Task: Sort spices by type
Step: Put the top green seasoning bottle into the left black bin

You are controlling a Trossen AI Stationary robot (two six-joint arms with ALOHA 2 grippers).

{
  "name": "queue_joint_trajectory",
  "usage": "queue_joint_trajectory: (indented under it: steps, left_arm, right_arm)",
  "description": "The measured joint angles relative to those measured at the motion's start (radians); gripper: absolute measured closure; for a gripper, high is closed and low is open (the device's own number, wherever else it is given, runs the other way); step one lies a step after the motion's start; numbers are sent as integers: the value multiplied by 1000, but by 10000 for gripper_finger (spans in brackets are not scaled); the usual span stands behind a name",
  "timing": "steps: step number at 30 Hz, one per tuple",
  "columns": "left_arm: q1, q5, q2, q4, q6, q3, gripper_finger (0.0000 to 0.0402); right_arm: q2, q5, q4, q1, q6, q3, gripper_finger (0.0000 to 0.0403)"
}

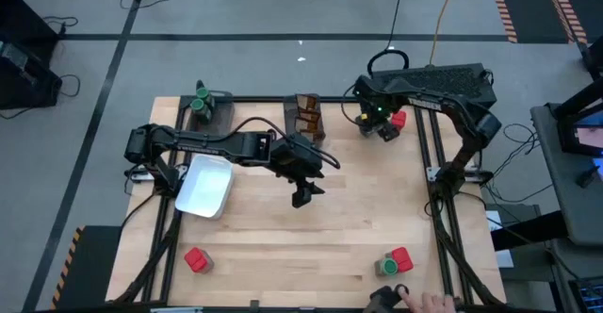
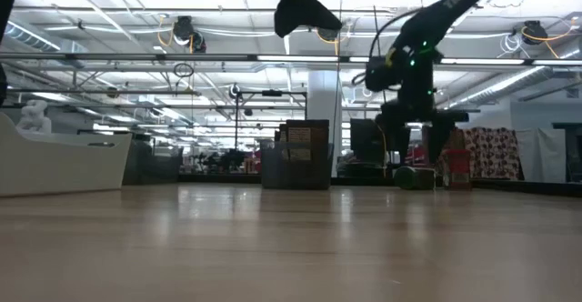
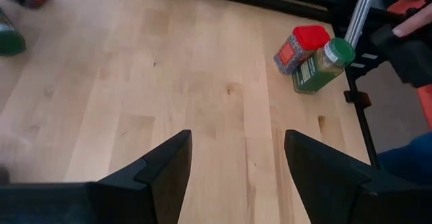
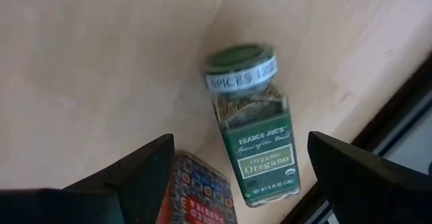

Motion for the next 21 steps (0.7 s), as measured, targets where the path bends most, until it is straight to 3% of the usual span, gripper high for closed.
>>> queue_joint_trajectory:
  steps: [12,16,21]
  left_arm:
    - [12,0,0,-39,-1,0,162]
    - [17,0,0,-39,6,0,162]
    - [25,0,0,-38,19,0,162]
  right_arm:
    - [145,29,53,13,10,0,92]
    - [152,31,52,23,13,0,136]
    - [152,32,46,33,37,0,219]
